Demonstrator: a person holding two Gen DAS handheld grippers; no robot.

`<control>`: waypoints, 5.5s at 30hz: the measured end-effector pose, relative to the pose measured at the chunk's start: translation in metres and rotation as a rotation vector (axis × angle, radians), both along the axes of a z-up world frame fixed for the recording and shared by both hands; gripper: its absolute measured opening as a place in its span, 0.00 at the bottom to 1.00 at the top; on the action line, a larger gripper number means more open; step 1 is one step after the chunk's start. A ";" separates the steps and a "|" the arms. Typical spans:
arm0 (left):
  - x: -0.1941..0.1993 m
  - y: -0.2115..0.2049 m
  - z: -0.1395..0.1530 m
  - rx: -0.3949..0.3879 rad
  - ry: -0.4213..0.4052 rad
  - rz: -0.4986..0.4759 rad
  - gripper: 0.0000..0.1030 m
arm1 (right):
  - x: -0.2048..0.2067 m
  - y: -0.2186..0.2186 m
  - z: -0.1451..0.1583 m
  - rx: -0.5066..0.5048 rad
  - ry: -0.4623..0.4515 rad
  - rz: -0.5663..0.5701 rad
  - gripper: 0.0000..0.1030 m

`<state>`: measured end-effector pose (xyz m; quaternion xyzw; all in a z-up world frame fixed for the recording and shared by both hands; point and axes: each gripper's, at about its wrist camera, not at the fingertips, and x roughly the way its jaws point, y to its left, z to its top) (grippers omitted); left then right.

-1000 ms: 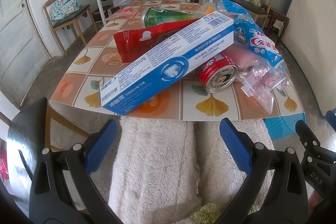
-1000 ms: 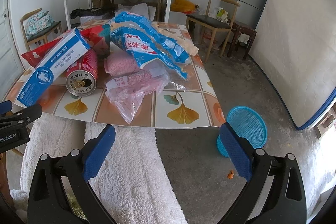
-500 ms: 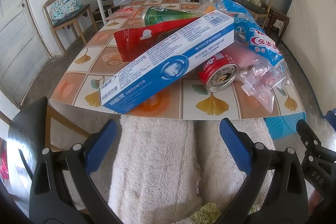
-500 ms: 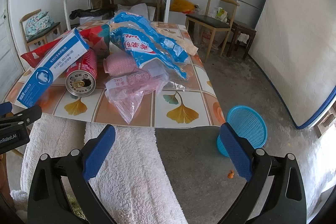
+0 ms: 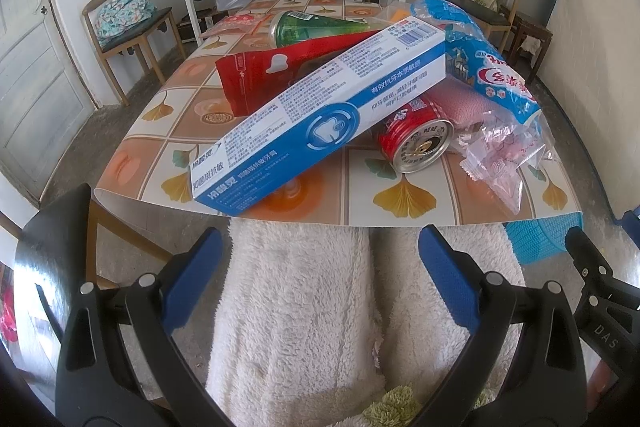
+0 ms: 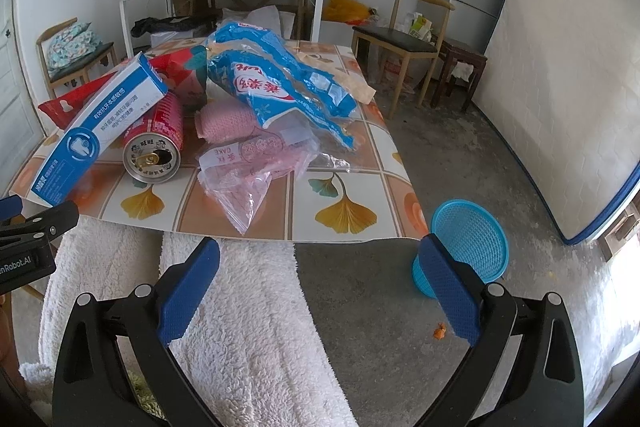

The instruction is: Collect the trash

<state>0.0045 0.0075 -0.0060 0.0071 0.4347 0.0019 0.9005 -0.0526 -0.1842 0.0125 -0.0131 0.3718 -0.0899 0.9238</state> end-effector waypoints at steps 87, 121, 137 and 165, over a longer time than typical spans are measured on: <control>0.189 0.146 -0.066 -1.210 0.578 -0.005 0.70 | 0.117 0.006 0.067 0.239 -0.164 0.301 0.94; 0.167 0.159 -0.032 -1.421 0.114 -0.143 0.00 | 0.212 -0.024 0.050 0.377 0.042 0.311 0.94; 0.153 0.166 -0.030 -1.380 -0.036 -0.228 0.00 | 0.233 -0.018 0.028 0.316 0.126 0.285 0.18; 0.083 0.173 0.103 -1.155 -0.297 -0.334 0.00 | 0.136 -0.100 0.150 0.489 -0.317 0.284 0.05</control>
